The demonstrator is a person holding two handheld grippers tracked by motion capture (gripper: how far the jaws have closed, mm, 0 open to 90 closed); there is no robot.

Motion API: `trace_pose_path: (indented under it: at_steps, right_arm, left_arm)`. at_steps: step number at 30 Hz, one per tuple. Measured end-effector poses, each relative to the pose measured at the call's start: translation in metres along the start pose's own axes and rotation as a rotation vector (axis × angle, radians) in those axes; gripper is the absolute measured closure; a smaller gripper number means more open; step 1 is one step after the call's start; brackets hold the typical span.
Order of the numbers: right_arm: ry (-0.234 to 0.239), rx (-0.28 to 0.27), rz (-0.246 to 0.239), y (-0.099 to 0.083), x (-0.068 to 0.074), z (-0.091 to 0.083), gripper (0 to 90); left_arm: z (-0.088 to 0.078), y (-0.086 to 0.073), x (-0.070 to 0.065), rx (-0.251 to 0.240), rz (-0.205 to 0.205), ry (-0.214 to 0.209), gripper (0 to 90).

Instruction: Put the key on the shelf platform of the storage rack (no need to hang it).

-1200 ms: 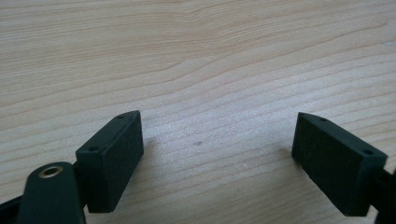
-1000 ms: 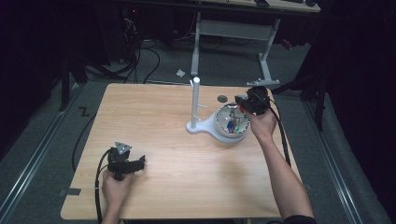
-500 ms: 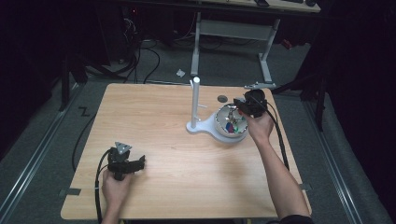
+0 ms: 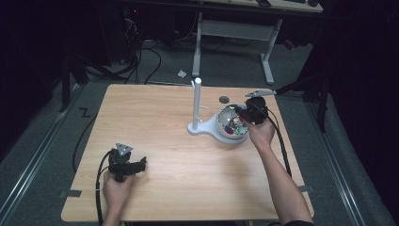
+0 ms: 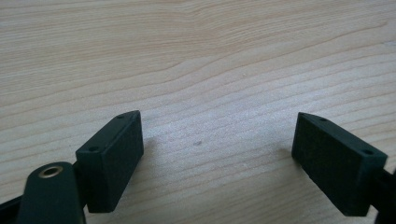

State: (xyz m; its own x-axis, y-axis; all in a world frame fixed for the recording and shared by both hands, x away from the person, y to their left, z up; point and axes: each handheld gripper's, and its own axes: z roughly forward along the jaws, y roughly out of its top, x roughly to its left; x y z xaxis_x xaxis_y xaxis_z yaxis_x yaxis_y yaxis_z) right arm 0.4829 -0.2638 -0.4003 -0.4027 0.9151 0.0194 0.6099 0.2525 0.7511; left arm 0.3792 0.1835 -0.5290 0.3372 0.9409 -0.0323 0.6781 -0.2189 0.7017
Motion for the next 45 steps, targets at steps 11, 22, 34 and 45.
trace_pose_path:
  at_steps: [11, 22, 34, 45]
  right_arm:
    - [0.007, 0.037, -0.016, -0.009, 0.004, 0.009, 82.6]
    - [0.017, 0.07, 0.006, -0.018, 0.0, 0.018, 82.3]
    - [0.008, 0.082, 0.015, -0.021, -0.003, 0.023, 79.2]
    - [0.007, 0.051, 0.048, -0.019, -0.005, 0.016, 61.6]
  left_arm:
    - [0.0, 0.0, 0.0, 0.0, 0.0, 0.0, 16.9]
    - [0.0, 0.0, 0.0, 0.0, 0.0, 0.0, 16.9]
    - [0.0, 0.0, 0.0, 0.0, 0.0, 0.0, 16.9]
    - [0.0, 0.0, 0.0, 0.0, 0.0, 0.0, 16.9]
